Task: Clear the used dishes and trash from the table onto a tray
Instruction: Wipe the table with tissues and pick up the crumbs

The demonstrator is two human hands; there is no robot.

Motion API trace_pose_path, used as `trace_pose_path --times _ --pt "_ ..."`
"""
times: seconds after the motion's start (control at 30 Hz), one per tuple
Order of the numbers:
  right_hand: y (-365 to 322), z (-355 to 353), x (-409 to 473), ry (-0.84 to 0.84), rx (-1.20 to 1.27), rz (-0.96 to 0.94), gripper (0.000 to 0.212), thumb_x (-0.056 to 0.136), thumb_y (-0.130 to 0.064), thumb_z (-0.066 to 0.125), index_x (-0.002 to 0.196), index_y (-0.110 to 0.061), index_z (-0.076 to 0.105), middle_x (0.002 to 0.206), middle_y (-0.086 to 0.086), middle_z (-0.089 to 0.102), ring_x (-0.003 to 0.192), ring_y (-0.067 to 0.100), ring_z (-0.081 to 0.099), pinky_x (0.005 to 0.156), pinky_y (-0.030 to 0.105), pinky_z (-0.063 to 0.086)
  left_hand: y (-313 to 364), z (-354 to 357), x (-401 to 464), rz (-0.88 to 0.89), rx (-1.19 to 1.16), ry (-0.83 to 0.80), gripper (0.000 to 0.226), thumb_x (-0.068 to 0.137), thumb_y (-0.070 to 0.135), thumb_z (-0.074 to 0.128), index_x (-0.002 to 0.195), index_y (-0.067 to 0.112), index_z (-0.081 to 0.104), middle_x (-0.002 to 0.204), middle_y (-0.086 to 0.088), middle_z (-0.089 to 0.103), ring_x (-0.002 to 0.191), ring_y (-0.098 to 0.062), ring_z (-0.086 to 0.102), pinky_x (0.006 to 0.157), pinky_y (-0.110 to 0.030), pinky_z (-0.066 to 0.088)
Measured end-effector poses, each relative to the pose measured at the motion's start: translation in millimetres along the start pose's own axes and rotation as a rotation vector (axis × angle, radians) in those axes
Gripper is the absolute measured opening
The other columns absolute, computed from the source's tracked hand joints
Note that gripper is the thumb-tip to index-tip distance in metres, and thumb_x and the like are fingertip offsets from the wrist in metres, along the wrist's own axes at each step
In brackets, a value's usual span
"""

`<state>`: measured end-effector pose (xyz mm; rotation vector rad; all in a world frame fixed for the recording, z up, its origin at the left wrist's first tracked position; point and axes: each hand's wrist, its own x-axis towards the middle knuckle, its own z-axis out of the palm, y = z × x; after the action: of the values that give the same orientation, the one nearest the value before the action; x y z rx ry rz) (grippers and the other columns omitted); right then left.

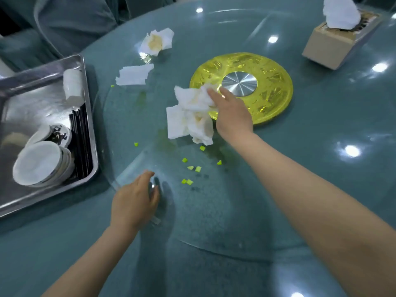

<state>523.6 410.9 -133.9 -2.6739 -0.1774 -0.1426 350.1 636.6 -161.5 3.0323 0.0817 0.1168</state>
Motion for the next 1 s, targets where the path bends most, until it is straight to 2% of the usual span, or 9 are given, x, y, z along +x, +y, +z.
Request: trace_pose_path --times 0.17,0.27,0.43,0.53,0.67,0.73,0.8,0.9,1.0 --pt "-22 25 5 -0.266 -0.029 0.046 0.048 0.095 -0.037 0.033 0.144 -0.037 0.031 0.156 -0.001 0.022 0.134 0.036 0.025 0.1 0.044 0.034 12 -6 -17 0.047 -0.051 0.004 0.025 0.07 0.014 0.076 0.094 0.014 0.068 0.042 -0.004 0.053 0.036 -0.032 0.051 0.04 -0.024 0.029" --pt "-24 35 2 -0.364 -0.065 0.103 0.067 0.084 -0.066 0.038 0.144 -0.039 0.027 0.149 0.0 0.031 0.131 0.037 0.029 0.1 0.046 0.033 21 -7 -27 0.121 -0.083 0.011 0.021 0.07 0.016 0.074 0.091 0.016 0.071 0.037 -0.001 0.049 0.033 -0.029 0.049 0.037 -0.023 0.031" --pt "-6 33 -10 -0.275 -0.146 0.083 0.064 0.089 -0.012 0.048 0.145 -0.037 0.027 0.131 0.007 0.045 0.119 0.034 0.036 0.082 0.034 0.036 33 -10 -36 0.162 -0.282 -0.129 0.044 0.084 0.039 0.036 0.107 0.02 0.069 0.068 0.002 0.073 0.056 -0.028 0.067 0.051 -0.033 0.053" --pt "6 19 -11 -0.243 -0.106 0.081 0.067 0.08 -0.003 0.054 0.138 -0.035 0.043 0.125 0.009 0.05 0.115 0.034 0.044 0.075 0.033 0.039 34 -9 -30 0.152 -0.444 -0.175 0.037 0.087 0.035 0.043 0.116 0.022 0.063 0.089 0.012 0.074 0.079 -0.019 0.071 0.071 -0.035 0.054" --pt "15 -11 -14 -0.107 -0.034 0.094 0.044 0.063 0.006 0.06 0.097 -0.021 0.069 0.097 0.009 0.06 0.09 0.034 0.055 0.066 0.03 0.039 25 -7 -21 0.012 -0.514 -0.04 0.028 0.089 0.013 0.057 0.116 0.019 0.064 0.112 0.008 0.069 0.1 -0.017 0.066 0.086 -0.026 0.046" --pt "20 -23 -17 -0.091 -0.113 0.105 0.027 0.058 0.007 0.063 0.063 -0.018 0.054 0.078 0.004 0.051 0.075 0.03 0.044 0.06 0.029 0.031 16 -7 -17 -0.071 -0.513 -0.041 0.031 0.089 0.013 0.056 0.118 0.022 0.063 0.117 0.008 0.067 0.103 -0.018 0.062 0.083 -0.02 0.039" --pt "27 -27 -19 -0.07 -0.142 0.151 0.028 0.059 0.005 0.069 0.068 -0.019 0.057 0.092 0.005 0.053 0.082 0.029 0.05 0.062 0.03 0.039 11 -9 -12 -0.116 -0.511 -0.037 0.031 0.09 0.014 0.055 0.119 0.025 0.061 0.116 0.008 0.066 0.095 -0.024 0.062 0.079 -0.024 0.039" --pt "30 -26 -15 0.122 0.356 0.306 0.025 0.08 -0.004 0.059 0.101 -0.014 0.068 0.118 0.006 0.052 0.105 0.024 0.053 0.072 0.018 0.042 6 -13 -4 -0.168 -0.531 -0.014 0.031 0.091 0.015 0.052 0.119 0.026 0.061 0.119 0.008 0.064 0.098 -0.026 0.061 0.081 -0.03 0.042" --pt "22 -20 -8 0.22 0.593 0.347 0.016 0.085 -0.012 0.051 0.084 -0.022 0.063 0.111 0.003 0.052 0.104 0.022 0.054 0.069 0.017 0.041 3 -15 1 -0.171 -0.543 0.005 0.031 0.092 0.015 0.051 0.12 0.025 0.06 0.109 0.001 0.068 0.091 -0.036 0.061 0.077 -0.032 0.042"
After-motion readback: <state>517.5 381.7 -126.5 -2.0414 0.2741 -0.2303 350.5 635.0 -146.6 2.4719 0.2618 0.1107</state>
